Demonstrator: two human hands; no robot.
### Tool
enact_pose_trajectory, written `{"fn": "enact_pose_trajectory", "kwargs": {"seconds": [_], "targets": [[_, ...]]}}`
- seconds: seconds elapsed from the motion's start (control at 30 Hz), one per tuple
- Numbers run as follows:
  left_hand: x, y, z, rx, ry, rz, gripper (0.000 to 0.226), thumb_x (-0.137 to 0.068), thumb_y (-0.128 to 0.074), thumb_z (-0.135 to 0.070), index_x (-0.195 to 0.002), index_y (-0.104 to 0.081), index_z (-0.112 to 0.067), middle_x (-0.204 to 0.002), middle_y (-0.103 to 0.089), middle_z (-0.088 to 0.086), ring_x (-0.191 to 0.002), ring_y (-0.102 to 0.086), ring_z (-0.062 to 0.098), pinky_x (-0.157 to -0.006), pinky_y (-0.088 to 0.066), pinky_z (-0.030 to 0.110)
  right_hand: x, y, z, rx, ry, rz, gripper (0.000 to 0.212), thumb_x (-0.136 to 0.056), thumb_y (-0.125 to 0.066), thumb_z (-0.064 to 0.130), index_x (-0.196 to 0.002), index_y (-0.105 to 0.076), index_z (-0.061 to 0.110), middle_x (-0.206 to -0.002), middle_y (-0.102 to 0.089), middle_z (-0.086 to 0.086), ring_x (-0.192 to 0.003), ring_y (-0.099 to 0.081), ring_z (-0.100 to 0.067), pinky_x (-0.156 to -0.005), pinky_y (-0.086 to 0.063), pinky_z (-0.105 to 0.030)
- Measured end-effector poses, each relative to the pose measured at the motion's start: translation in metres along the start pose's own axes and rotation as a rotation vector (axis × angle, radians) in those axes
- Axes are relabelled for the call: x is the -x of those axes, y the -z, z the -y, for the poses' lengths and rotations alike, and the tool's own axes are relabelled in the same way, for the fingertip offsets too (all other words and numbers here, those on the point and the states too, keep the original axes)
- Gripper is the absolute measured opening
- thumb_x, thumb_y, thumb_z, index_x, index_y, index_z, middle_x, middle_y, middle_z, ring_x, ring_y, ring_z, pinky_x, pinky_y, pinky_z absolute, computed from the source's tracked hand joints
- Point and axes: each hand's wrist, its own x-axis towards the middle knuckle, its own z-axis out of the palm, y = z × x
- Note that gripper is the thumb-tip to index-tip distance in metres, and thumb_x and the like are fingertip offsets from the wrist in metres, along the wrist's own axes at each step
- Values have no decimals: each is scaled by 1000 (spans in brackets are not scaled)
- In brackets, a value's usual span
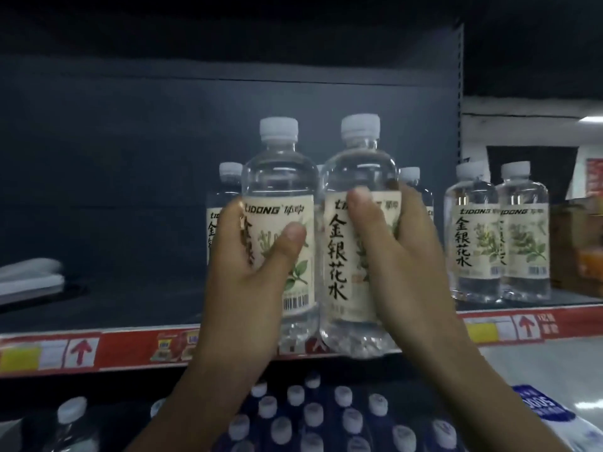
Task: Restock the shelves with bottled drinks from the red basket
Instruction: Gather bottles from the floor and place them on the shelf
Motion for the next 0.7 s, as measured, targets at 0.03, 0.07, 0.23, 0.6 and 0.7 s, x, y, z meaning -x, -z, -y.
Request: {"fn": "enact_pose_trajectory", "kwargs": {"seconds": [0.03,0.07,0.23,0.6,0.7], "targets": [[-9,-2,3,-46,-20,-7,35,-89,-62,-33,-124,-56,-32,-110,-71,-9,-97,-71,8,-74,-61,28,-10,-4,-3,88,41,-20,35,-86,-49,62,-102,-54,32,-88,-70,6,-77,-68,-5,-66,-55,-25],[-17,-3,9,-89,-30,-22,34,-92,-62,-36,-125,-55,-32,-112,-70,-8,-99,-70,9,-78,-61,34,-21,-10,-5,139,77,-78,36,-88,-46,62,-103,-53,31,-90,-67,6,-80,-65,-5,-69,-52,-26],[-39,-9,36,-232,-9,-128,60,-76,-53,-72,-126,-52,-39,-117,-63,0,-104,-66,23,-86,-55,51,-43,-21,-29,320,163,-170,47,-89,-40,64,-114,-53,26,-104,-60,5,-100,-57,-19,-86,-50,-40],[-31,-21,66,-411,24,-120,67,-90,-49,-59,-150,-27,-40,-143,-38,0,-132,-41,19,-106,-40,41,-39,-15,-73,373,-17,-147,64,-81,-28,77,-107,-49,23,-111,-33,4,-106,-46,-16,-96,-46,-35],[-29,-20,67,-468,29,-80,72,-92,-43,-58,-153,-8,-43,-153,-24,-5,-142,-26,18,-105,-32,38,-36,-13,-74,411,-13,-134,78,-80,-29,80,-131,-43,23,-118,-29,9,-115,-40,-14,-101,-41,-33]]}}
